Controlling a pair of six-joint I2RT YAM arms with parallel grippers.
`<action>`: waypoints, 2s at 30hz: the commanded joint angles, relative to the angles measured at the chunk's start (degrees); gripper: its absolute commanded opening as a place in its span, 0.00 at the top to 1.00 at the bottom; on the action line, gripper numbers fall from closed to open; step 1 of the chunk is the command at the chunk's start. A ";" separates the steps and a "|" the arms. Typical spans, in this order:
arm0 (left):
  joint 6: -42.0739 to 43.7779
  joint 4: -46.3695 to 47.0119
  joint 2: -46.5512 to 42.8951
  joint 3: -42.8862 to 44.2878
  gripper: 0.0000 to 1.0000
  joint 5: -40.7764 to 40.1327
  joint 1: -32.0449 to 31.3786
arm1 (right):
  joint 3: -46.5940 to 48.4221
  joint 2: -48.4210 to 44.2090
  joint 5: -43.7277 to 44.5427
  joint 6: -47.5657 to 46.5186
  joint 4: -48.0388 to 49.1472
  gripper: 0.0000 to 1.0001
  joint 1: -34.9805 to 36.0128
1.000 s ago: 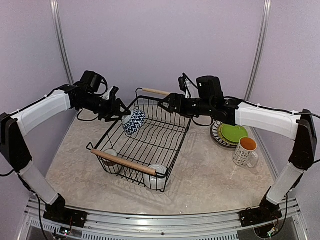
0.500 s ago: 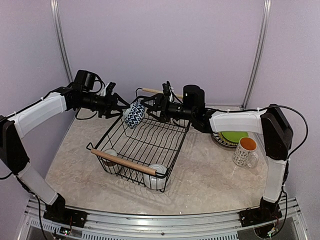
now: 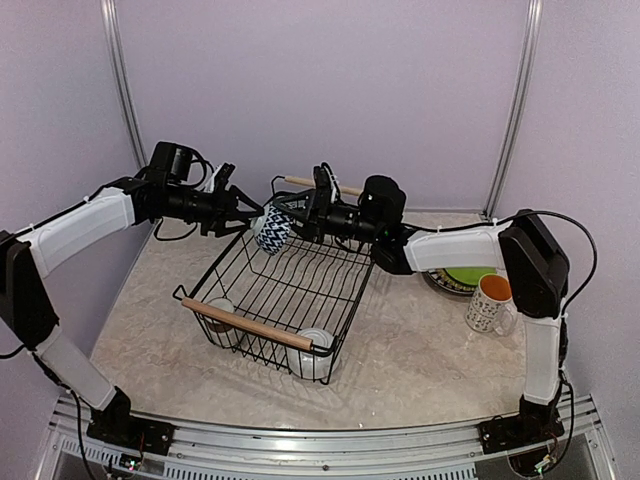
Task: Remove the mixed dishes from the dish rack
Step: Pass from the left arm to the right, then place the bowl at the center of the board.
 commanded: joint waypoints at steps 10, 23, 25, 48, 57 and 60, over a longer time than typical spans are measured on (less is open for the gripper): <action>2.67 1.34 -2.61 -0.96 0.60 -1.32 -1.47 | 1.13 -1.45 -1.76 -4.95 2.65 1.00 0.86; 6.95 -0.39 -9.00 -1.66 0.08 -8.15 -1.48 | 1.74 -14.81 7.32 -35.28 -33.77 1.00 -0.12; 7.08 -0.51 -9.11 -1.58 0.06 -8.09 -1.51 | 3.02 -16.48 10.88 -39.97 -40.44 1.00 -0.05; 7.30 -1.31 -7.76 -0.97 0.03 -7.15 -1.53 | -16.11 -40.53 53.65 -44.28 -87.33 1.00 0.30; 7.65 -1.81 -7.25 -0.78 0.03 -7.47 -1.60 | -17.43 -31.18 56.59 -42.44 -92.41 1.00 0.36; 7.86 -1.82 -7.29 -0.78 0.03 -7.71 -1.67 | -17.69 -28.05 58.15 -41.75 -92.97 1.00 0.37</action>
